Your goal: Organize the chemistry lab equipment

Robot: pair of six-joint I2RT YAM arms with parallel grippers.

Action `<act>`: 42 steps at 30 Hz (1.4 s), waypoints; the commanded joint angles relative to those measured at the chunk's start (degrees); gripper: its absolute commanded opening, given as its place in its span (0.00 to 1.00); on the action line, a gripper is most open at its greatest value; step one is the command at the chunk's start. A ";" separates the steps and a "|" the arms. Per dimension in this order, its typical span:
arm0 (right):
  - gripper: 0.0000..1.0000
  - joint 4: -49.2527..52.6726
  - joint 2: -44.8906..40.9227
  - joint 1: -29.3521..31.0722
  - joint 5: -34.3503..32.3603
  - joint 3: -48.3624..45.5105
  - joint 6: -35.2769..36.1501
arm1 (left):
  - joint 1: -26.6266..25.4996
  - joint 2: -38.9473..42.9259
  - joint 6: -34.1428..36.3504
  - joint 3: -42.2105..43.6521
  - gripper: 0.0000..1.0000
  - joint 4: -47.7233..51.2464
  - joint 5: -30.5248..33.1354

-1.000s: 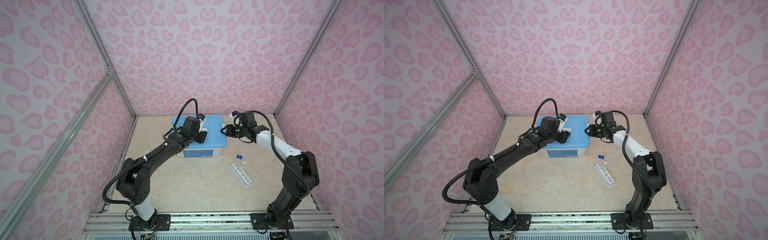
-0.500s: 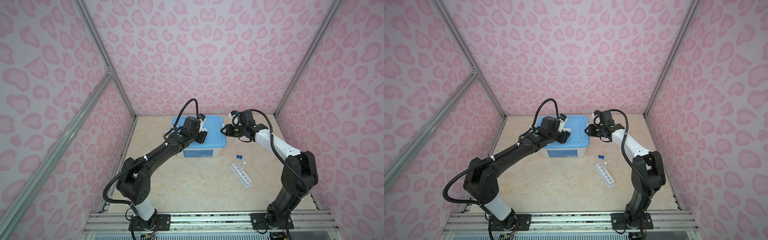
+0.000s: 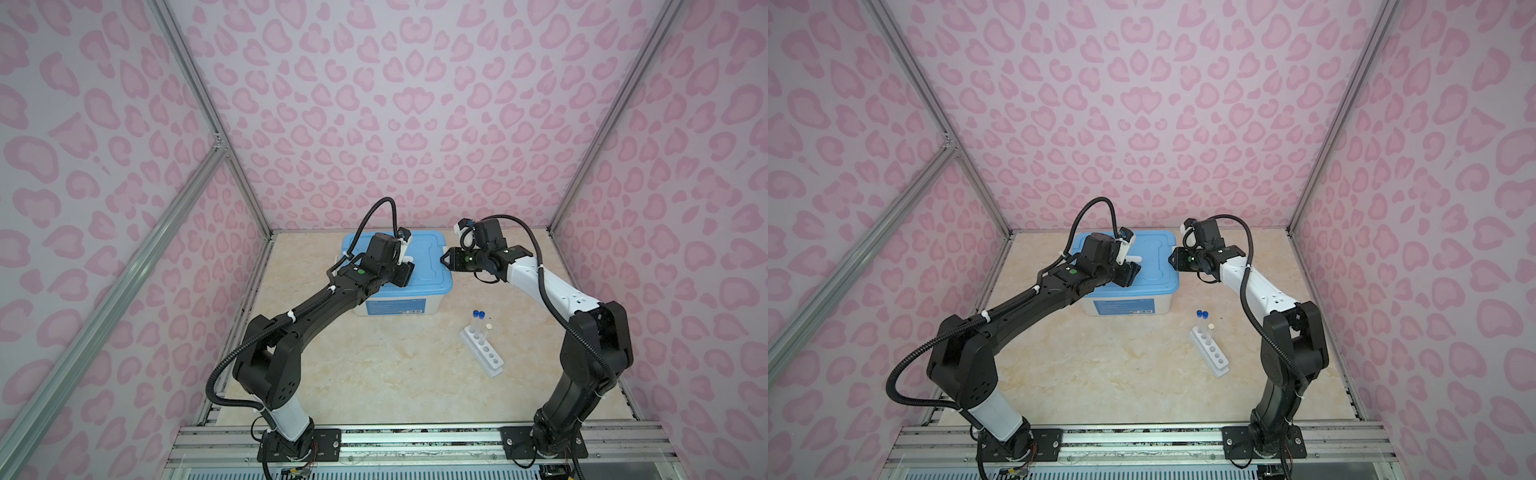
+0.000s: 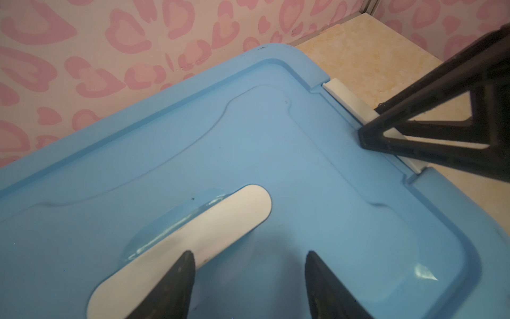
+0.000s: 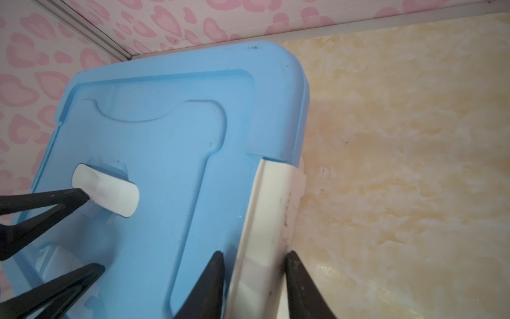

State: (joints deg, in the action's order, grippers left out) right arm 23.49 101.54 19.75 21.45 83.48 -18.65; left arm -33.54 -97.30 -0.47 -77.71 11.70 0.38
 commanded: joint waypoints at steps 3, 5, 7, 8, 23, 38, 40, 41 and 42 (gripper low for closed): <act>0.37 7.63 0.59 0.18 -1.33 -0.17 1.44 | -0.03 0.43 -0.76 0.28 0.65 -1.83 -0.37; 0.36 7.63 0.55 0.20 -1.26 0.14 1.43 | -0.03 0.37 -0.67 0.21 0.65 -1.81 -0.37; 0.37 7.72 0.59 0.21 -1.24 0.61 1.43 | -0.03 0.31 -0.58 -0.07 0.65 -1.54 -0.38; 0.37 7.88 0.57 0.20 -1.24 0.95 1.56 | -0.03 0.35 -0.59 -0.09 0.65 -1.54 -0.53; 0.37 11.32 0.94 0.20 -0.72 6.94 4.33 | -0.03 1.67 -0.58 -0.51 0.66 -1.52 -0.51; 0.37 14.28 1.01 2.30 -1.53 15.42 8.57 | -0.03 4.22 -0.24 -0.34 0.67 -1.18 -0.19; 0.37 14.48 1.44 3.60 -2.22 16.94 9.29 | 0.05 5.25 -0.23 -0.08 0.68 -1.09 0.14; 0.38 14.58 1.76 4.39 -2.66 17.76 9.59 | 0.21 5.86 -0.34 0.01 0.68 -1.05 0.20; 0.37 14.79 2.19 5.00 -2.93 18.59 9.82 | 0.38 6.48 -0.48 0.14 0.68 -1.01 0.17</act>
State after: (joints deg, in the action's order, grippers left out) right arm 37.17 102.65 23.57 19.86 100.73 -10.68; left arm -33.39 -92.73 -0.86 -77.69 11.60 -0.01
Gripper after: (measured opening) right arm 0.375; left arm 0.681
